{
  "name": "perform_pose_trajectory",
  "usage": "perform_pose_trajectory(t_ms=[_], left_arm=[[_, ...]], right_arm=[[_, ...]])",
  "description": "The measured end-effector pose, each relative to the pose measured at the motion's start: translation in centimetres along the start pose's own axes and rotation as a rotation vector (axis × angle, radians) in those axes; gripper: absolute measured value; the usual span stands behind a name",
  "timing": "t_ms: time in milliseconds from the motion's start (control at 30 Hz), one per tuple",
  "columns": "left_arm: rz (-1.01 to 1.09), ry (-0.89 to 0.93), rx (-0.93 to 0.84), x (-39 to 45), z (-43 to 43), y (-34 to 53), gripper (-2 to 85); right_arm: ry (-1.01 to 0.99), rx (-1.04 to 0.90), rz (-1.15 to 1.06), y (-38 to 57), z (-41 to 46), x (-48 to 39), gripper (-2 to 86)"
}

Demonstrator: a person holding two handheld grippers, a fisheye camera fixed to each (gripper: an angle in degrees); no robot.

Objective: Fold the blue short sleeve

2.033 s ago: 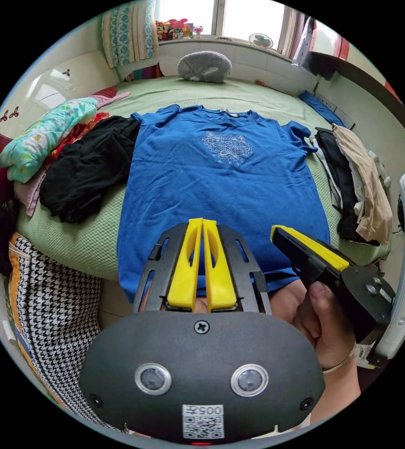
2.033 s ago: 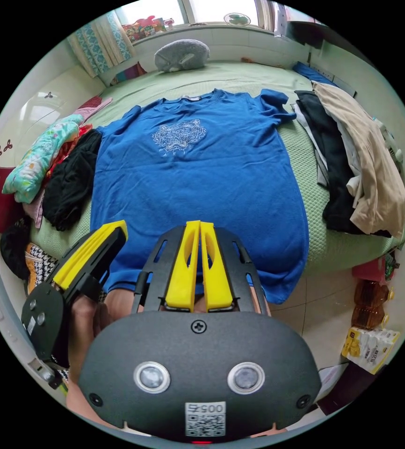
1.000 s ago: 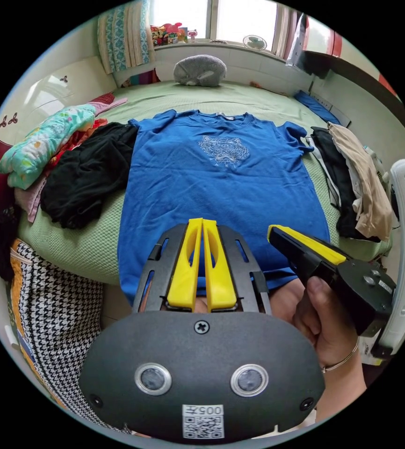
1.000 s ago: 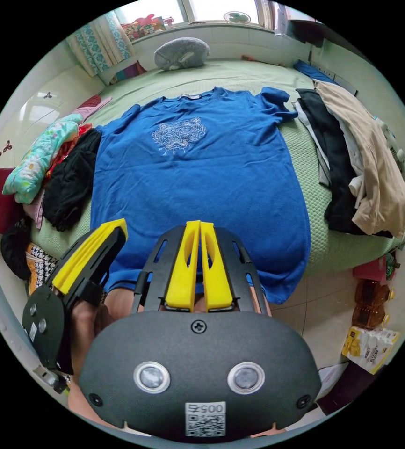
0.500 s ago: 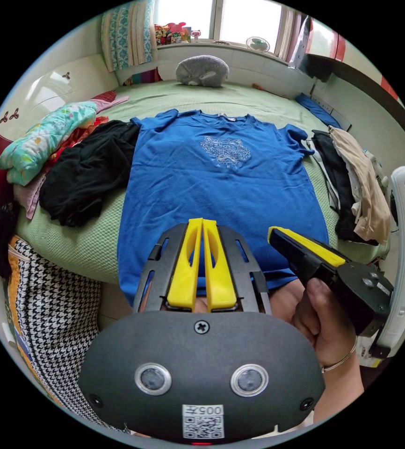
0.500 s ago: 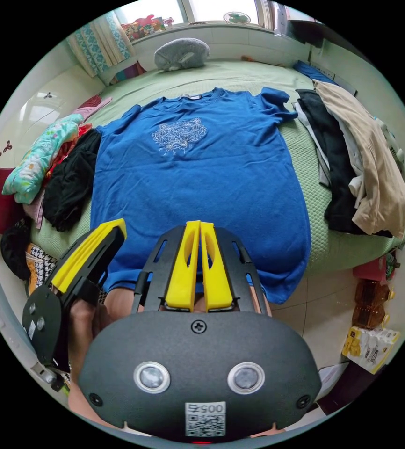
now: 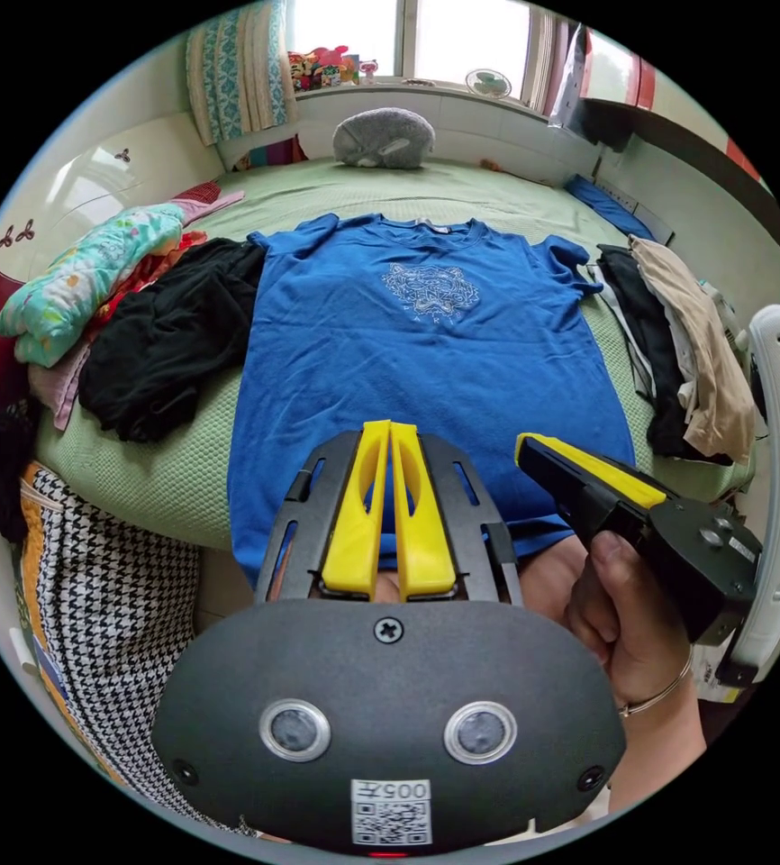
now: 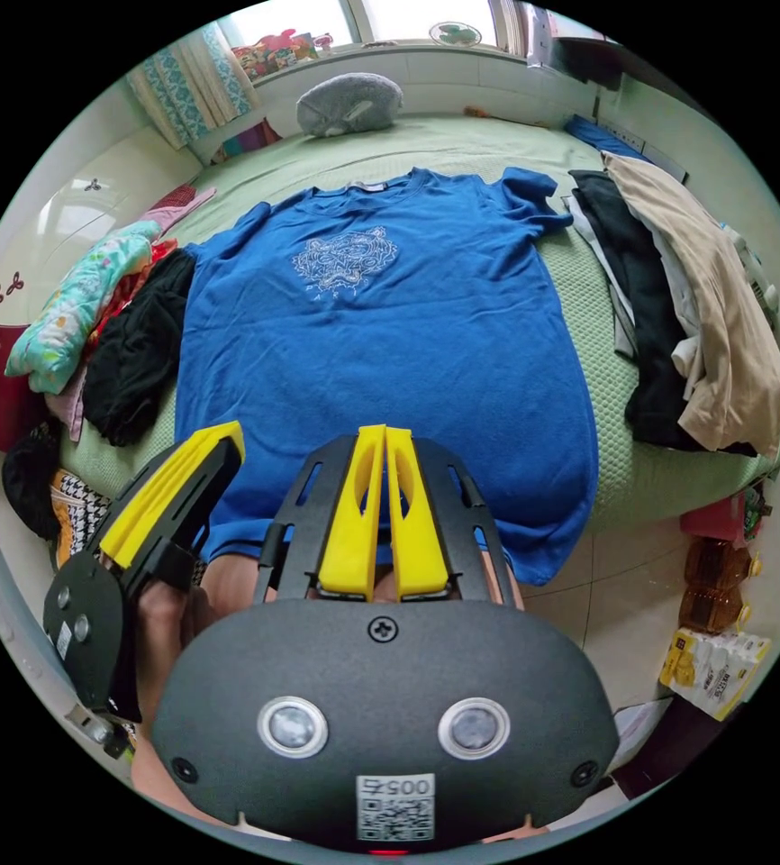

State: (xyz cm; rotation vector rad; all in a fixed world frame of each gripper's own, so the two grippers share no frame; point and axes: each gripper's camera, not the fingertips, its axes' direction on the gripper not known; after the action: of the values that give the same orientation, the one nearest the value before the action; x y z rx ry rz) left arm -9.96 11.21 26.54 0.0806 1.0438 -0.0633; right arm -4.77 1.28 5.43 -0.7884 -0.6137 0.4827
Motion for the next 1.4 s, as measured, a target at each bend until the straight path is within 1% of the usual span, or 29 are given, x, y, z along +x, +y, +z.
perform_pose_trajectory(t_ms=[1400], left_arm=[[0.015, -0.015, -0.002, -1.2, -0.7, -1.9, -0.7]], right_arm=[[-0.009, -0.008, -0.005, -1.9, 0.5, 0.4, -1.3]])
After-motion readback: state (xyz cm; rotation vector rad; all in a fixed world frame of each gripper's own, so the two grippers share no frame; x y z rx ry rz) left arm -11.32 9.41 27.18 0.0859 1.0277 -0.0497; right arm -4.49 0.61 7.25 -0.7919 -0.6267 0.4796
